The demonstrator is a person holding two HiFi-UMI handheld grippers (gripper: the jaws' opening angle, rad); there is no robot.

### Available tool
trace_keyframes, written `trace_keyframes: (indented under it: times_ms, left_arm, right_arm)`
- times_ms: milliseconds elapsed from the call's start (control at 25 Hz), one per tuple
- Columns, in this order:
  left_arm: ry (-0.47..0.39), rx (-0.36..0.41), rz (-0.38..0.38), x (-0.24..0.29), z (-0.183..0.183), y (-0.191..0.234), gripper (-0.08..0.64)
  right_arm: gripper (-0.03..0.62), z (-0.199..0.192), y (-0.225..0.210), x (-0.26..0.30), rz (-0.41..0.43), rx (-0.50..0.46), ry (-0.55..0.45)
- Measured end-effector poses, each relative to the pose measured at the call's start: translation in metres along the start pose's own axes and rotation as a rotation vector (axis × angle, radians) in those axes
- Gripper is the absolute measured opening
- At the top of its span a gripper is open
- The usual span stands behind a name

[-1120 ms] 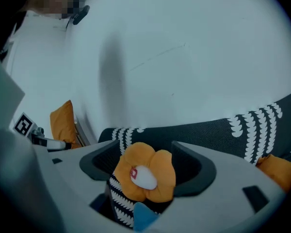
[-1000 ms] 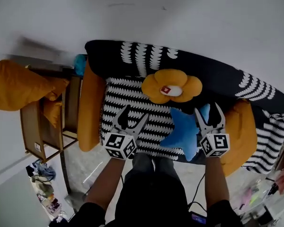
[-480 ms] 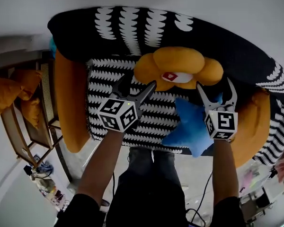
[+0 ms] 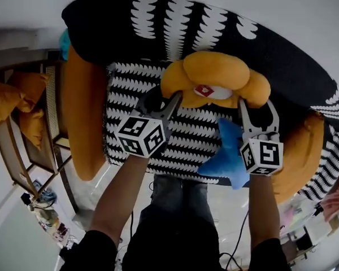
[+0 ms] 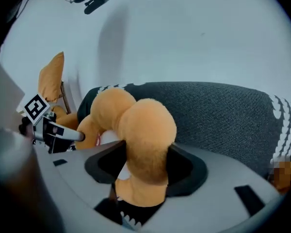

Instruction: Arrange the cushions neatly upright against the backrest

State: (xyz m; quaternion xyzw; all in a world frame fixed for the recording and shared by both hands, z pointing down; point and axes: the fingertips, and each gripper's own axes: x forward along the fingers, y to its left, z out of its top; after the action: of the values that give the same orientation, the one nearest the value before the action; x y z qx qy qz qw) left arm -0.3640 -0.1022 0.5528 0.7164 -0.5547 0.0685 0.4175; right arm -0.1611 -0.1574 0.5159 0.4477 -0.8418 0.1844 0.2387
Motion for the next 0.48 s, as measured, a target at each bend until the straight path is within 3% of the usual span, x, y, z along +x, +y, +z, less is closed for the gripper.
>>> trace_keyframes:
  times_ms: [360, 480]
  left_arm:
    - [-0.073, -0.042, 0.089, -0.061, 0.047, 0.079, 0.204]
    - [-0.088, -0.022, 0.115, -0.074, 0.058, 0.106, 0.206]
  right_arm:
    - [0.241, 0.033, 0.093, 0.031, 0.129, 0.018, -0.045]
    - [0.241, 0.033, 0.120, 0.045, 0.166, 0.020, -0.050]
